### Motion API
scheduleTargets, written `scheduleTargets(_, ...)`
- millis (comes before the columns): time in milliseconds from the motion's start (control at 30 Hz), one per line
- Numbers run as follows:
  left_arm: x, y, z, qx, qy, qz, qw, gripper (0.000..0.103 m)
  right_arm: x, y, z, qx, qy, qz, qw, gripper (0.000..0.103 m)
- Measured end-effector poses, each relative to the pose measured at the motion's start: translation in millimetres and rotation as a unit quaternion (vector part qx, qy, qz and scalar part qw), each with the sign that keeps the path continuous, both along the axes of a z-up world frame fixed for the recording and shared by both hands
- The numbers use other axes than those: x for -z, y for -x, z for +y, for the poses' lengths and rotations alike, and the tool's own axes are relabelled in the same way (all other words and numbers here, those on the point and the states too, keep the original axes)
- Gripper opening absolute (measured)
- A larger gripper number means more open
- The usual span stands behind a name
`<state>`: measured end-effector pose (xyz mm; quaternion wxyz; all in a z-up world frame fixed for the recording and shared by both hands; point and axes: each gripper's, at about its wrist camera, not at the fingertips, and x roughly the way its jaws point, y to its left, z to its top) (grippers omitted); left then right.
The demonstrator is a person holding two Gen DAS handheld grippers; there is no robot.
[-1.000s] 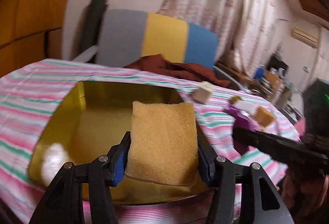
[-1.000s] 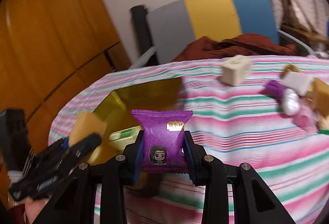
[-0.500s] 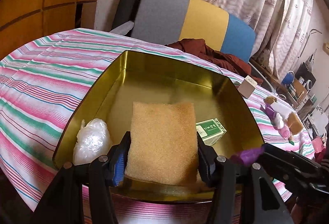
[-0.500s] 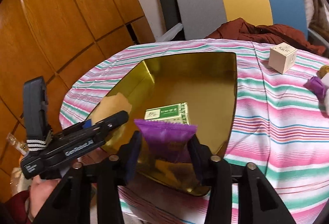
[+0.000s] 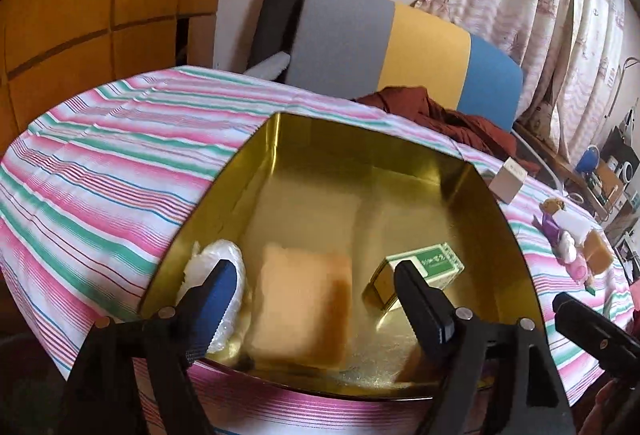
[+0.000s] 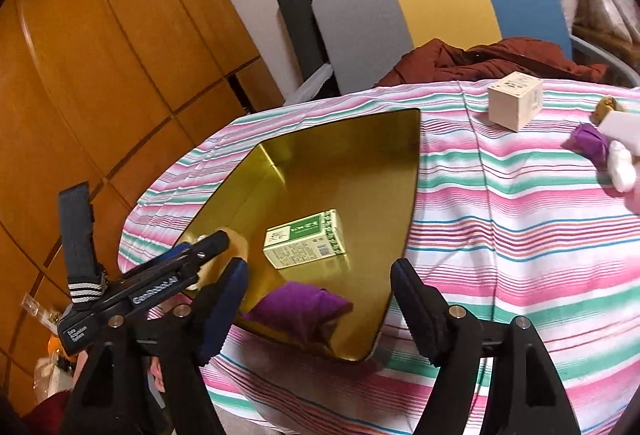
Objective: Organize objects
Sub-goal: 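Carry the sponge and packet to the gold tray and release both, then move both open grippers back toward the remaining items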
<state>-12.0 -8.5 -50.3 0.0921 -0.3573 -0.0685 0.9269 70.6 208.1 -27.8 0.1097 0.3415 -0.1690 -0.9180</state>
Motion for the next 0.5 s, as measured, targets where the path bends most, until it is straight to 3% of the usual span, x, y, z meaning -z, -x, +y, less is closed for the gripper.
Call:
scheduleTargets(333,-18,-8,-17,-0.033,-0.032,0.036,0.9983,0.082,0,-4,7,0.025,-0.026,-0.001,0.999,0.083)
scheduleTargets(500,-26,-9,-28,-0.064,-0.033,0.045,0.9964,0.082,-1,-2,-3,0.036,-0.118,-0.025,0.992,0.087)
